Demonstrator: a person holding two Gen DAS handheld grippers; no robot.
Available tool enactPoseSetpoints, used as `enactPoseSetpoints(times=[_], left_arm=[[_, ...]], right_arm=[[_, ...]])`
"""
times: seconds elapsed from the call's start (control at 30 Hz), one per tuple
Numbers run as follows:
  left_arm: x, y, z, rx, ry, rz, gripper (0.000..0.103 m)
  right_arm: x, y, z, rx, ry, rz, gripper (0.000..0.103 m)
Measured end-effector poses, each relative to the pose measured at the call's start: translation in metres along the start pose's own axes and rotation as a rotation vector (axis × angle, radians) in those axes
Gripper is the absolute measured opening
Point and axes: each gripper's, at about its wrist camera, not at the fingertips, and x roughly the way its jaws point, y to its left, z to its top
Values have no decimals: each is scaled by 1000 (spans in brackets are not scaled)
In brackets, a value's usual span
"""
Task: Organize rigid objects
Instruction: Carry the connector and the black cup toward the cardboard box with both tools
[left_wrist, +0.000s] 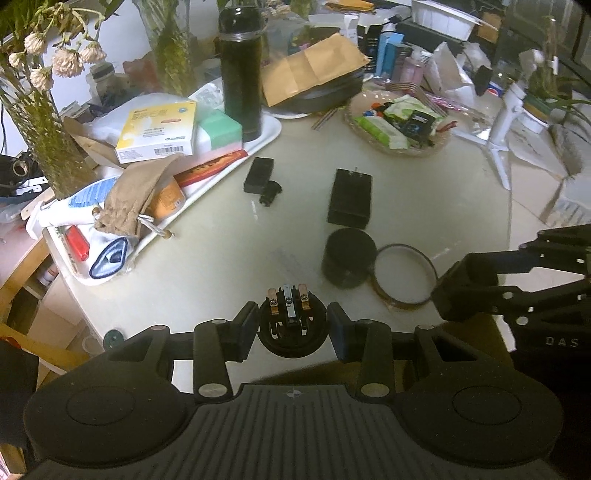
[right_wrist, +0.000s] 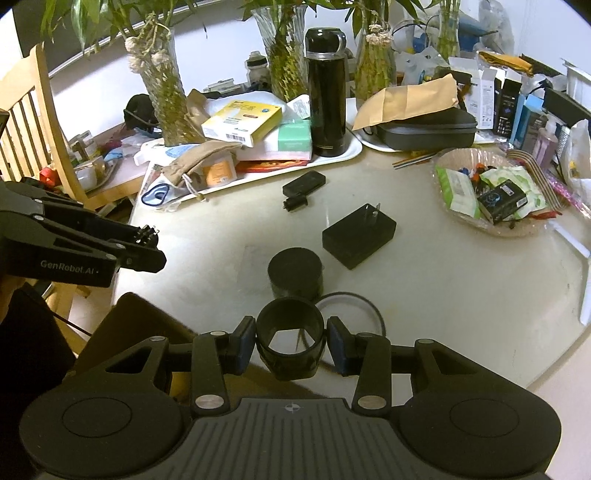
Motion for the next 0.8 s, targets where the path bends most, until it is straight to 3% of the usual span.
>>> enactPoseSetpoints(times=[0.37,0.8], left_arm=[[-16,-12,-22,20,13,-23,40],[-15,-19,-57,23,86,-53,40]], right_arm=[[-22,17,-17,-13,-3,36,45],[-28,34,-48,-23,40,89,45]])
